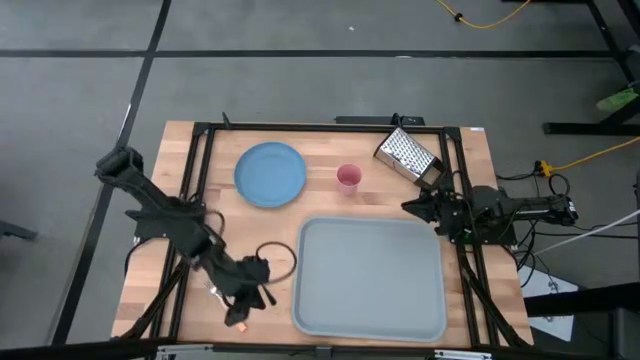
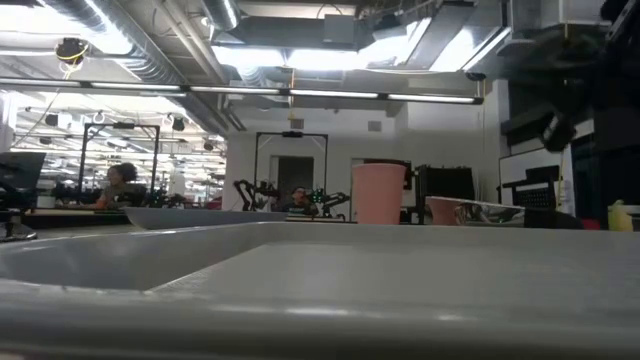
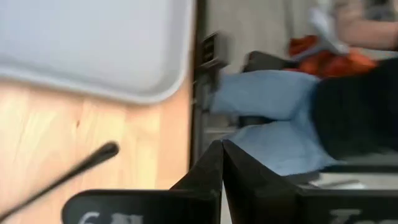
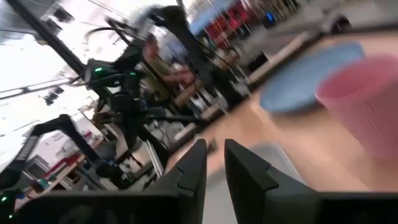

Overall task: Pick and place plate/cup/fork/spoon on tray
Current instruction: Adjust the black spoon

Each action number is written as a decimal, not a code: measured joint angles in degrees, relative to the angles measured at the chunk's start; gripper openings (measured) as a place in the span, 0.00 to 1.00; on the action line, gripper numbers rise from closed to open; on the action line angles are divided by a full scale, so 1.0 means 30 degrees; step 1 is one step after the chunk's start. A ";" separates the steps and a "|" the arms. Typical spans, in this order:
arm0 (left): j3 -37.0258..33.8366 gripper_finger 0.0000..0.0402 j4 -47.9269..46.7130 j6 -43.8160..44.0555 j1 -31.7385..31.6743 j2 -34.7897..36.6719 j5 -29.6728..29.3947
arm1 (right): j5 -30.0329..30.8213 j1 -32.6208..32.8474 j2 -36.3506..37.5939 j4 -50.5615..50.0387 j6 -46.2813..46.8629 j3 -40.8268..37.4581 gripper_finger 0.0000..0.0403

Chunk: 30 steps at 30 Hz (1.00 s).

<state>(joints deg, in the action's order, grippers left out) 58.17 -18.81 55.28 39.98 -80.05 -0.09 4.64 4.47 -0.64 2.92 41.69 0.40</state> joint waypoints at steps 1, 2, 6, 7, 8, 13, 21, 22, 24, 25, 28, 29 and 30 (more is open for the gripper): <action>-0.0007 0.00 -0.0038 0.0471 0.0121 -0.0575 -0.0162 | 0.0054 0.0000 -0.0006 -0.0305 0.0419 0.0000 0.15; -0.0007 0.00 -0.0050 0.0935 0.0141 -0.1134 -0.0247 | 0.0070 0.0024 -0.0051 -0.0253 0.0539 -0.0003 0.15; -0.0007 0.00 -0.0091 0.3231 0.0237 -0.3232 -0.0222 | 0.0095 0.0301 -0.0058 -0.0065 0.0539 0.0000 0.15; -0.0007 0.00 -0.0099 0.3679 0.0285 -0.3762 -0.0182 | 0.0095 0.0364 -0.0058 -0.0060 0.0493 0.0000 0.15; -0.0001 0.00 -0.0205 0.4101 0.0319 -0.4289 -0.0068 | 0.0095 0.0422 -0.0058 -0.0070 0.0403 0.0000 0.15; -0.0007 0.00 -0.1145 0.6225 0.0412 -0.6314 0.1017 | 0.0098 0.0669 -0.0058 -0.0182 -0.0136 -0.0003 0.15; -0.0013 0.00 -0.3329 0.6531 -0.0113 -0.7374 0.0552 | 0.0109 0.0794 -0.0058 -0.0189 -0.0544 0.0000 0.15; 0.0019 0.00 -0.3843 0.6459 -0.0250 -0.7345 0.0452 | 0.0109 0.0794 -0.0064 -0.0182 -0.0547 0.0000 0.15; 0.0019 0.00 -0.4689 0.6427 -0.0542 -0.7337 0.0028 | 0.0112 0.0794 -0.0080 -0.0199 -0.0554 0.0000 0.15; 0.0015 0.00 -0.4901 0.6369 -0.0667 -0.7316 -0.0129 | 0.0117 0.0798 -0.0088 -0.0192 -0.0557 0.0000 0.15; 0.0015 0.00 -0.5121 0.5449 -0.1280 -0.7242 -0.0229 | 0.0117 0.0796 -0.0124 -0.0204 -0.0585 0.0000 0.15; 0.0015 0.00 -0.5127 0.5200 -0.1482 -0.7242 -0.0283 | 0.0117 0.0794 -0.0124 -0.0204 -0.0599 0.0000 0.15; 0.0015 0.00 -0.5128 0.4854 -0.1686 -0.7242 -0.0339 | 0.0117 0.0794 -0.0124 -0.0211 -0.0619 0.0000 0.15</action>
<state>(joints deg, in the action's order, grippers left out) 58.22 -34.20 69.84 34.92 -101.78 -1.11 4.99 6.85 -1.02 2.28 39.84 0.40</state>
